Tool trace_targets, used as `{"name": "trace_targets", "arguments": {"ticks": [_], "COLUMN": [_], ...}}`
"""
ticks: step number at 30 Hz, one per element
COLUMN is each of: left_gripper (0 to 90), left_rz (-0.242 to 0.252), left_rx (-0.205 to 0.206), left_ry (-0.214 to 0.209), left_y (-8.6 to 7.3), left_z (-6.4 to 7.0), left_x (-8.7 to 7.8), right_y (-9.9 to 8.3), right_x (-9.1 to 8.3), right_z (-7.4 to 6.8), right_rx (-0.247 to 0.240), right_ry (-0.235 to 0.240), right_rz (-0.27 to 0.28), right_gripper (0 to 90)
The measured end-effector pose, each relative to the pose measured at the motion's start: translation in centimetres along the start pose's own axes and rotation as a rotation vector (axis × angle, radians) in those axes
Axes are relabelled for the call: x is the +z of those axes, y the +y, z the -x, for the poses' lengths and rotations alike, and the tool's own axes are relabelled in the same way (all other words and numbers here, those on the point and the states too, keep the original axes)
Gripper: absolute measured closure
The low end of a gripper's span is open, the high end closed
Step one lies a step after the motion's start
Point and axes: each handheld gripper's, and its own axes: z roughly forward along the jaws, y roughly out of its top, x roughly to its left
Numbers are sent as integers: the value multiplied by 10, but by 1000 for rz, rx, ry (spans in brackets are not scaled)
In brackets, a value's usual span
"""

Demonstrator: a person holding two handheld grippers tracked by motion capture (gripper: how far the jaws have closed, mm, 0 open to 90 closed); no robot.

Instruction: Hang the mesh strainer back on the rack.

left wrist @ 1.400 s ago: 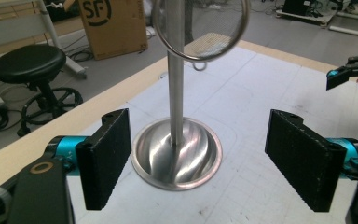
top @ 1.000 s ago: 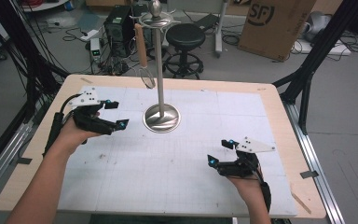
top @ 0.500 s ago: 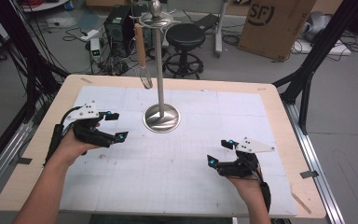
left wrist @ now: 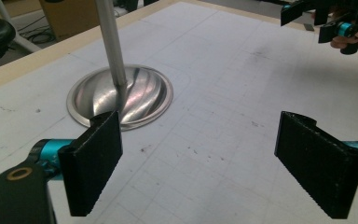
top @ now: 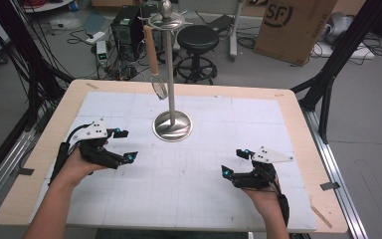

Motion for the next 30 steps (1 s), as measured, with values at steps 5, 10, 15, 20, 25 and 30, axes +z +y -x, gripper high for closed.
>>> {"name": "trace_targets", "arguments": {"ticks": [5,10,15,20,25,30], "left_gripper": [150,150,150,151,148,148], "left_rz": [35,31,47,59,60,64], "left_rx": [-9,-14,-11,-20,-10,-13], "left_ry": [-16,-16,-16,-19,-14,-15], "left_y": [-9,-17,-18,-17,-14,-14], "left_z": [7,13,14,14,18,19], "left_x": [-2,-4,-9,-11,-9,-8], "right_y": [0,0,0,0,-1,-2], "right_x": [0,0,1,1,2,5], "right_z": [0,0,0,0,-1,-2], "right_rx": [4,1,2,-4,-4,-11], "right_ry": [2,4,8,8,14,16], "right_rz": [-2,-1,-1,-5,-9,-17], "right_gripper": [153,154,154,154,153,153]}}
